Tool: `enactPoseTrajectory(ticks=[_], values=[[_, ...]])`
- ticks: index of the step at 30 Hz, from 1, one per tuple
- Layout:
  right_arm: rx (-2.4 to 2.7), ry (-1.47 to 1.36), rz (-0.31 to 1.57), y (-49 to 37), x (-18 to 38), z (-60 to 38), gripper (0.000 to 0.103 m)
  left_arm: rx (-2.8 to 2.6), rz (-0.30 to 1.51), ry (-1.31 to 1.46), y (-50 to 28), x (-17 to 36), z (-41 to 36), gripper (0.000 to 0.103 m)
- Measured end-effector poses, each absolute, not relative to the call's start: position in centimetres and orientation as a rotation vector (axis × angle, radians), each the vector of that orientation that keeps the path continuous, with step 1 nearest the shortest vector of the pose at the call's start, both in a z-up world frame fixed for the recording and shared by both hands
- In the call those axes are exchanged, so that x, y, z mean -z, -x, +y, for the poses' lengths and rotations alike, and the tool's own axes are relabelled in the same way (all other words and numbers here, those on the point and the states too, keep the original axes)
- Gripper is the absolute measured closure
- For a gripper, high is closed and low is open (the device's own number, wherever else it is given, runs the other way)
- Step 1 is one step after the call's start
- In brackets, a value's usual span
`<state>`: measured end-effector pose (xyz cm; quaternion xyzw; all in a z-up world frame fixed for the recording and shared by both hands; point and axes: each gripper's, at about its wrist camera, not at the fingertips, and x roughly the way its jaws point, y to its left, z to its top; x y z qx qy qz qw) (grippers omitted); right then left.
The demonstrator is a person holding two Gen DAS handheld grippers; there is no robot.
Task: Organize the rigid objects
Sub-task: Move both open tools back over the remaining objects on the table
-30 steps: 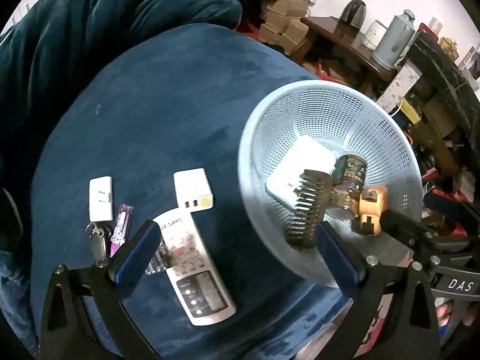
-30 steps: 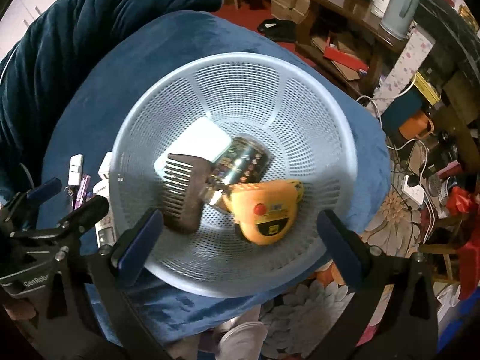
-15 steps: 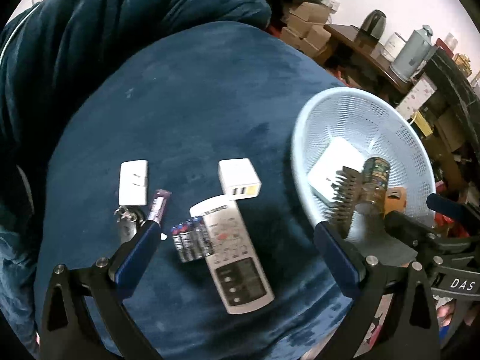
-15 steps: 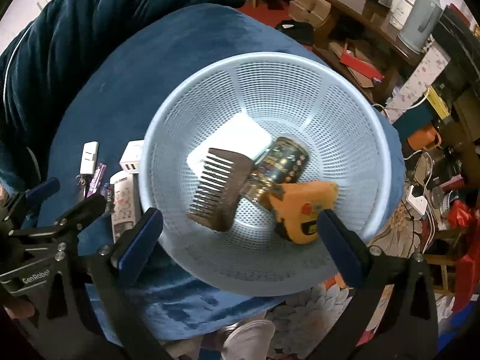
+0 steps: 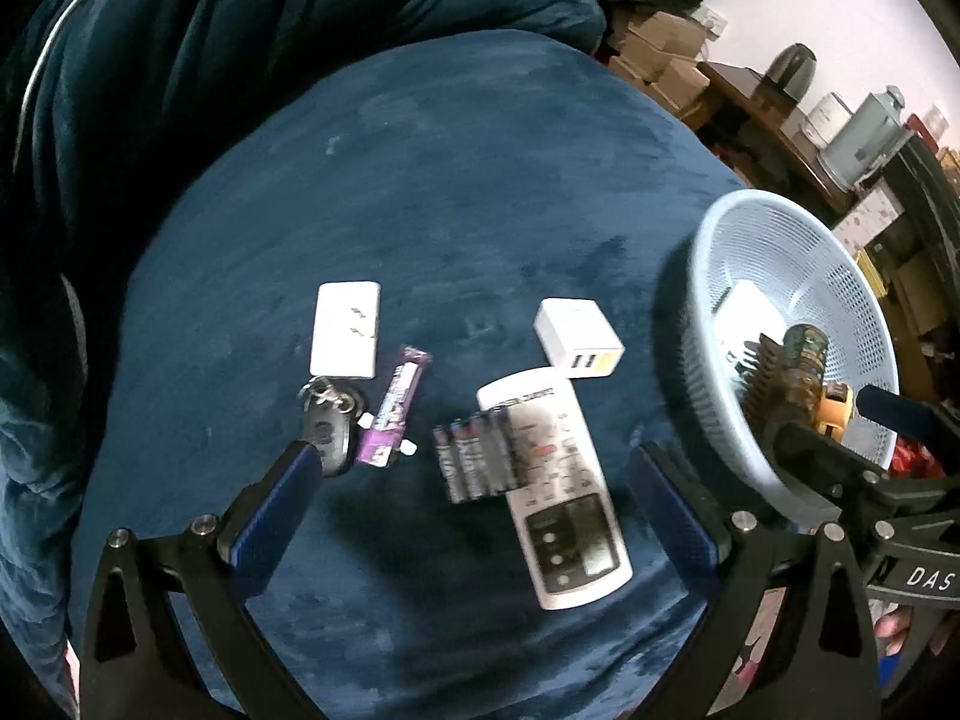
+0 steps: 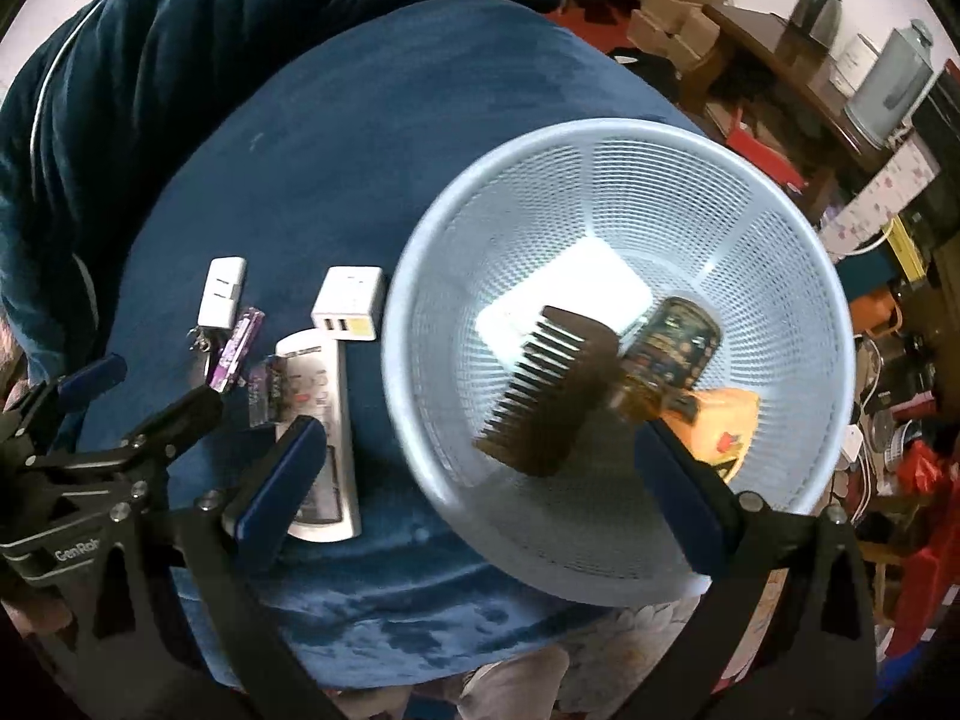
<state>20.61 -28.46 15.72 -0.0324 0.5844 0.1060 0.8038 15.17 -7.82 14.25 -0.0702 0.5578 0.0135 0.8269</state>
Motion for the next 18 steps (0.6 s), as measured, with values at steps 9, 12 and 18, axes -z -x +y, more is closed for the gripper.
enactPoseTrajectory(ticks=[9,12,18], values=[[-0.263,0.109,1.263,-20.9,-15.1,-25.3,0.0,-0.06,1.19,0.176,-14.9,-13.7,-5.0,0.001],[-0.274,0.121,1.269,-21.0,-14.9,-24.3,0.0,-0.067,1.193,0.184,-14.9,-13.4,-4.0,0.001],[-0.293,0.144,1.275,-21.1,-14.5,-22.6,0.0,-0.076,1.201,0.215,-14.8,-12.5,-2.1,0.001]])
